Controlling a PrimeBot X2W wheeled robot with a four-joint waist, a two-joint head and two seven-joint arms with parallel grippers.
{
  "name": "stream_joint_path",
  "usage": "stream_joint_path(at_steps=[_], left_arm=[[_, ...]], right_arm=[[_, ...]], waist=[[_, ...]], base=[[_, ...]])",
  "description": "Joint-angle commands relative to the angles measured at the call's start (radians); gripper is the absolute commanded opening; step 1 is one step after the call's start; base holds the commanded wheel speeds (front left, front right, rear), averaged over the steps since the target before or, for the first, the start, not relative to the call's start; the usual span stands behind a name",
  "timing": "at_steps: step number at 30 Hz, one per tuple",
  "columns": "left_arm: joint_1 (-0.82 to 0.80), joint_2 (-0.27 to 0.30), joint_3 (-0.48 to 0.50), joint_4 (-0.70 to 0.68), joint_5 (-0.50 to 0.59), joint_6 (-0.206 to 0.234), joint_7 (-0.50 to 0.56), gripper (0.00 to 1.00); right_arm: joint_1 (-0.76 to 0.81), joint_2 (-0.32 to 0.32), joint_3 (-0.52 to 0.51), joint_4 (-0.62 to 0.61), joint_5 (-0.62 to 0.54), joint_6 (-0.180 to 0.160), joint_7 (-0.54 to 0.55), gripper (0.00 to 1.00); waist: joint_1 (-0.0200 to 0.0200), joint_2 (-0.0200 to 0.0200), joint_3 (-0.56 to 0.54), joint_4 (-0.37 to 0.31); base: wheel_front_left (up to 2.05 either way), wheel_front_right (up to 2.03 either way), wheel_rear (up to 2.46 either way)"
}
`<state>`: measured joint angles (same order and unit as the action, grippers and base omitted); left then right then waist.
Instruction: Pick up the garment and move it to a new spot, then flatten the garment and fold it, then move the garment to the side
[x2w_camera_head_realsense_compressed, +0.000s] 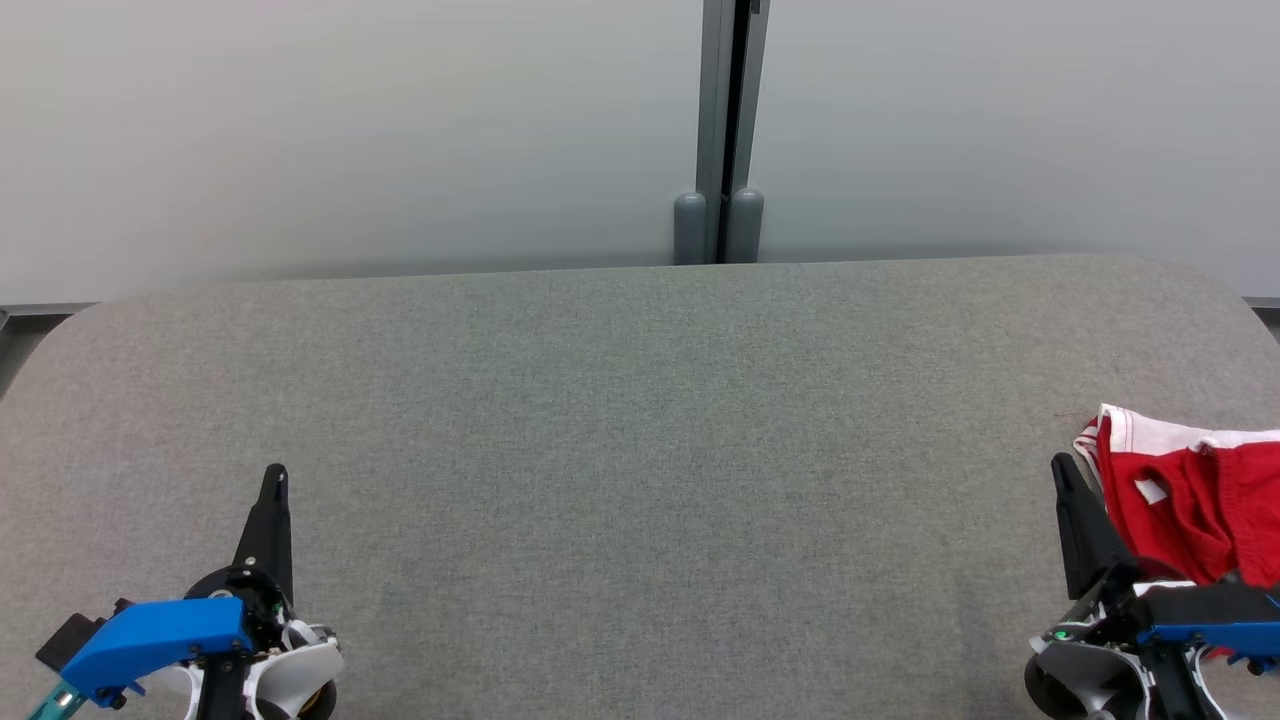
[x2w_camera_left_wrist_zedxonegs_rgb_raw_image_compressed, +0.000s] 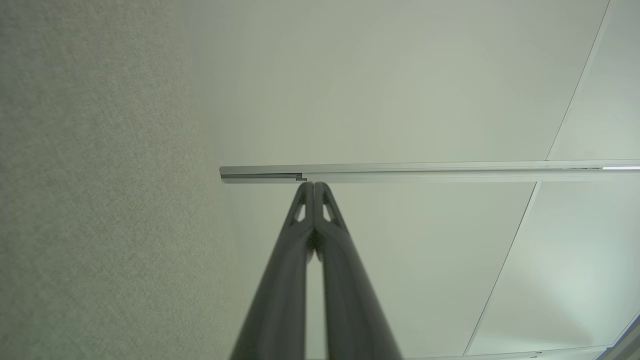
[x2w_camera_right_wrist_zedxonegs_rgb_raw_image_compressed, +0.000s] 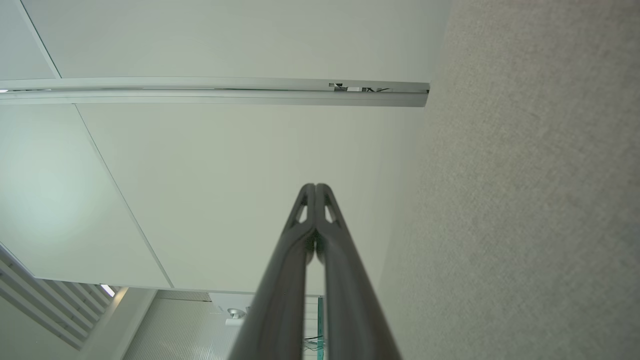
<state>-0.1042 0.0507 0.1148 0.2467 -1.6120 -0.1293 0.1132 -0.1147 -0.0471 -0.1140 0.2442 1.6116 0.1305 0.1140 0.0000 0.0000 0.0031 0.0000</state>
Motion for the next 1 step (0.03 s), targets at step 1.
stream_joint_path(at_steps=[1], left_arm=[[-0.009,-0.001,0.002,-0.005,-0.002,-0.005,0.004,0.0]], right_arm=[[0.014,-0.006,-0.002,-0.003,0.003,0.0,0.004,0.0]], waist=[[0.0,0.0,0.0,0.0]], base=[[0.0,0.0,0.0]])
